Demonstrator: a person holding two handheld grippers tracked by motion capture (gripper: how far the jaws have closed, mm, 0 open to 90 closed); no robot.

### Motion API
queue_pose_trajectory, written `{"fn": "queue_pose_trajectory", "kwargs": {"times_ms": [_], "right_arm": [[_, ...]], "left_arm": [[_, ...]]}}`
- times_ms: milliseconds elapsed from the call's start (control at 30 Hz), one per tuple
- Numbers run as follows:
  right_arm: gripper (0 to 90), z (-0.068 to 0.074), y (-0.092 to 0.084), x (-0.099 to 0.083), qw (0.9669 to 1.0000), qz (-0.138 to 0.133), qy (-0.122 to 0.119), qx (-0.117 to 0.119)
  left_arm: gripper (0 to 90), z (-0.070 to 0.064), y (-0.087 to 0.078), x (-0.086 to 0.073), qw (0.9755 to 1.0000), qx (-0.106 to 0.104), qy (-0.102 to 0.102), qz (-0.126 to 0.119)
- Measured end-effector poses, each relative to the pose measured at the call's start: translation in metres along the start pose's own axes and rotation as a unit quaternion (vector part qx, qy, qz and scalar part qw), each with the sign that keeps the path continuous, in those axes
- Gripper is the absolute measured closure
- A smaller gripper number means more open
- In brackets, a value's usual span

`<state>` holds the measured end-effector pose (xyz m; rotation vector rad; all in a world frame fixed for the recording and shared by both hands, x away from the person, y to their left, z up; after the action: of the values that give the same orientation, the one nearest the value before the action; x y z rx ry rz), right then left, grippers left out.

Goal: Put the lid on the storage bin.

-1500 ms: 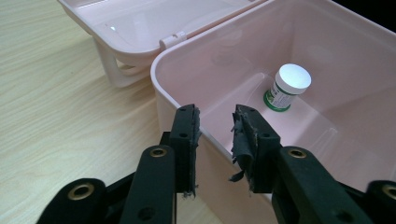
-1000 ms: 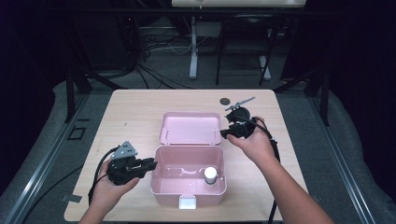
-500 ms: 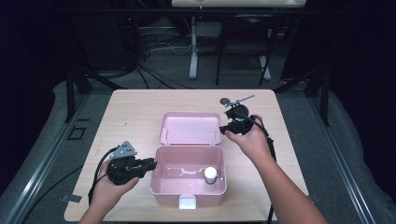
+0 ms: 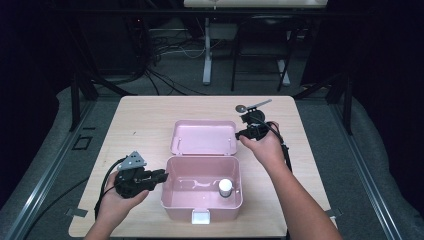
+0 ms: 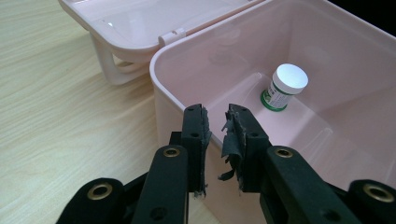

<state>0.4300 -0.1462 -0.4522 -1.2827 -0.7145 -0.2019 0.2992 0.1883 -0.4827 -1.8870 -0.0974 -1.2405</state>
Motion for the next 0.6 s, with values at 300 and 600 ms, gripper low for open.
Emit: {"fn": "queue_pose_trajectory", "kwargs": {"times_ms": [300, 600], "right_arm": [[65.2, -0.005, 0.014, 0.004, 0.9994, 0.009, 0.032, -0.004], [66.1, -0.01, 0.023, 0.009, 0.9985, 0.006, 0.055, 0.003]], "left_arm": [[76.0, -0.001, 0.001, 0.0, 1.0, 0.004, -0.003, -0.001], [75.6, -0.001, -0.001, 0.0, 1.0, -0.003, -0.002, 0.005]]}}
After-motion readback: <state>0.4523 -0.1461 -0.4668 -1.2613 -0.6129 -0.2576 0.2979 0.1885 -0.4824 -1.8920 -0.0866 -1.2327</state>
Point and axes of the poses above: each handheld gripper's, and its own axes: y roughly forward along the jaws, x roughly out of its top, z roughly to its left, the point moved 2 cm from there along y, roughly forward along the jaws
